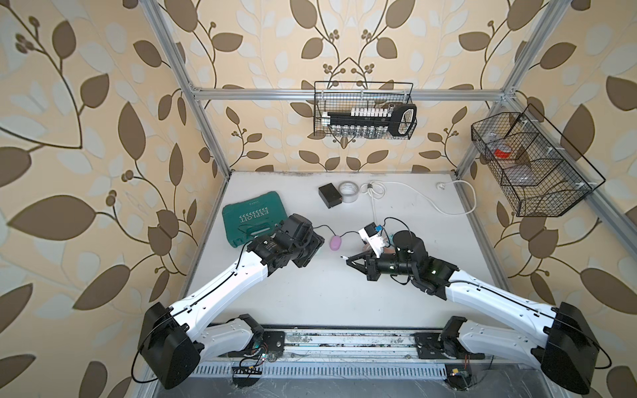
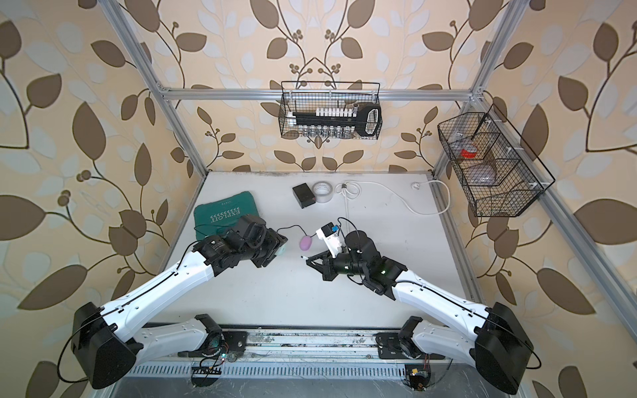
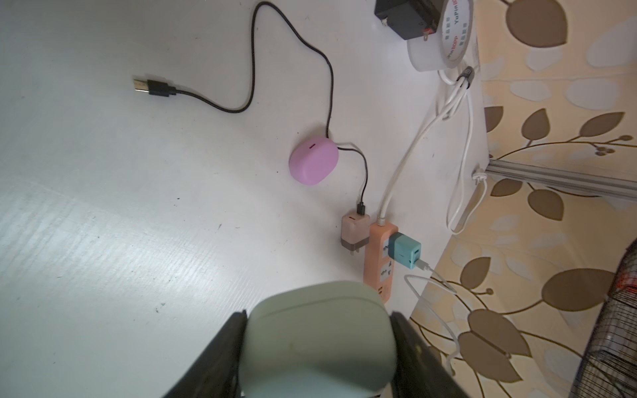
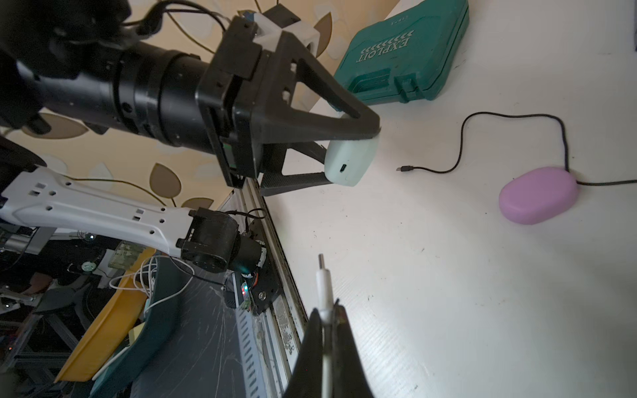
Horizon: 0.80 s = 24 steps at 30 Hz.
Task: Charge the bluetooth headset
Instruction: Insert the charging cable into the bluetooth headset.
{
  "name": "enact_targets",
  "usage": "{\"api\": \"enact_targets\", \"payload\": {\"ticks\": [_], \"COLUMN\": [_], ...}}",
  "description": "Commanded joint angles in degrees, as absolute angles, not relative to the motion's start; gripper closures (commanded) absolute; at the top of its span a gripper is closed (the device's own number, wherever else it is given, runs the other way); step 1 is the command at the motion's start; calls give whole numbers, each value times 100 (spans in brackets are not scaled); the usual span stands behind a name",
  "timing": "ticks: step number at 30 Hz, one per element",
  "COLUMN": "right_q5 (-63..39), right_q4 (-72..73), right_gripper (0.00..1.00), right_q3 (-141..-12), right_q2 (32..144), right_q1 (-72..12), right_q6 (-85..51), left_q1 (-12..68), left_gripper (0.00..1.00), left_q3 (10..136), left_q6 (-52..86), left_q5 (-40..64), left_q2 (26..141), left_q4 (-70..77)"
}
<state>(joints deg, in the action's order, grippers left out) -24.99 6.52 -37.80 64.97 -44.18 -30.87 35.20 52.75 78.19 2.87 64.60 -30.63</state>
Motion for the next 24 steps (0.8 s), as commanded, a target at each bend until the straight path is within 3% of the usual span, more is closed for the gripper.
{"api": "enact_targets", "payload": {"ticks": [1, 24], "right_q5": [-2299, -1950], "right_q4": [1364, 1578], "right_gripper": [95, 96], "right_q3": [-3647, -3805], "right_q2": [6645, 7075], "right_q1": [-4489, -4530], "right_q6": [-3533, -3683], "left_q1": [3547, 4226], "left_gripper": [46, 47], "left_q3": [5125, 5303], "left_q6": [8031, 8329], "left_q5": [291, 1], "left_q2": [6319, 6627], "left_q4": [-2659, -2252]}}
